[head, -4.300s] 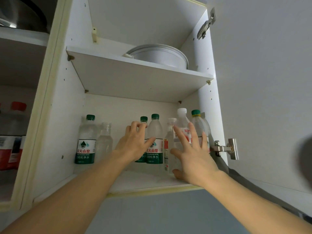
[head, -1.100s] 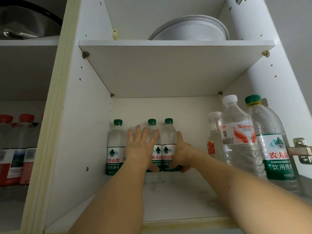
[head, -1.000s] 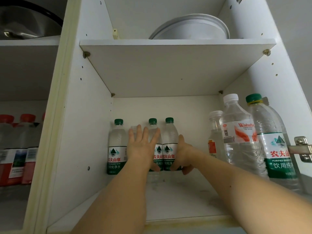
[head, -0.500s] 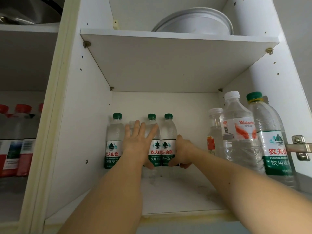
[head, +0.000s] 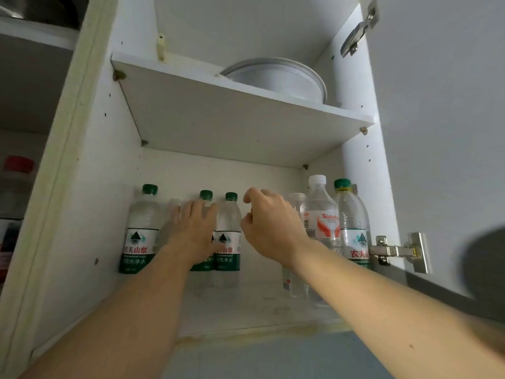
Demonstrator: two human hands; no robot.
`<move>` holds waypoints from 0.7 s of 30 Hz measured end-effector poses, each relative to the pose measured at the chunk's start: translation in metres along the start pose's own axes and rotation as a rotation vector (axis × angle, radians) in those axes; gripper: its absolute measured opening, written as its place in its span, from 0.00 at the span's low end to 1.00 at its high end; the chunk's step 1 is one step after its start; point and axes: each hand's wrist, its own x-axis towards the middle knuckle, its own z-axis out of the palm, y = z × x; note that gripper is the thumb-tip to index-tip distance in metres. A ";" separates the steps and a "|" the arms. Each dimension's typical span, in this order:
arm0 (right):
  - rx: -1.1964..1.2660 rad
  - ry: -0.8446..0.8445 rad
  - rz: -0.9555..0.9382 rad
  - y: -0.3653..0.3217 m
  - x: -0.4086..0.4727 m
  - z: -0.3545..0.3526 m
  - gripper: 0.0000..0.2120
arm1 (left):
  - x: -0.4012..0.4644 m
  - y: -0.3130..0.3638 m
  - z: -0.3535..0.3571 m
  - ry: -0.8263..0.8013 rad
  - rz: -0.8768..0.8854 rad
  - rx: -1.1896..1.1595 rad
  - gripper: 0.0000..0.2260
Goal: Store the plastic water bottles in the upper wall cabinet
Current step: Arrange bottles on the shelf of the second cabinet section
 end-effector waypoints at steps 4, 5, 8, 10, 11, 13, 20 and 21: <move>-0.120 0.258 -0.029 0.012 -0.009 -0.044 0.15 | 0.004 0.028 -0.007 0.044 0.036 -0.381 0.33; -0.139 0.296 0.006 0.019 -0.011 -0.054 0.14 | 0.005 0.036 -0.008 0.007 0.053 -0.498 0.31; -0.089 0.312 0.206 0.042 -0.020 -0.077 0.13 | 0.005 0.058 -0.008 -0.211 0.055 -0.768 0.29; -0.082 0.242 0.335 0.055 -0.026 -0.085 0.16 | 0.003 0.069 -0.009 -0.354 0.018 -0.897 0.30; -0.091 0.191 0.383 0.060 -0.030 -0.086 0.19 | 0.002 0.075 -0.010 -0.422 0.004 -0.974 0.32; -0.091 0.090 0.443 0.067 -0.037 -0.086 0.27 | -0.001 0.085 -0.015 -0.539 -0.014 -1.128 0.37; -0.006 -0.001 0.454 0.076 -0.048 -0.069 0.43 | -0.002 0.114 -0.019 -0.658 0.065 -1.343 0.37; 0.004 0.003 0.459 0.076 -0.048 -0.068 0.43 | -0.003 0.116 -0.018 -0.661 0.072 -1.350 0.37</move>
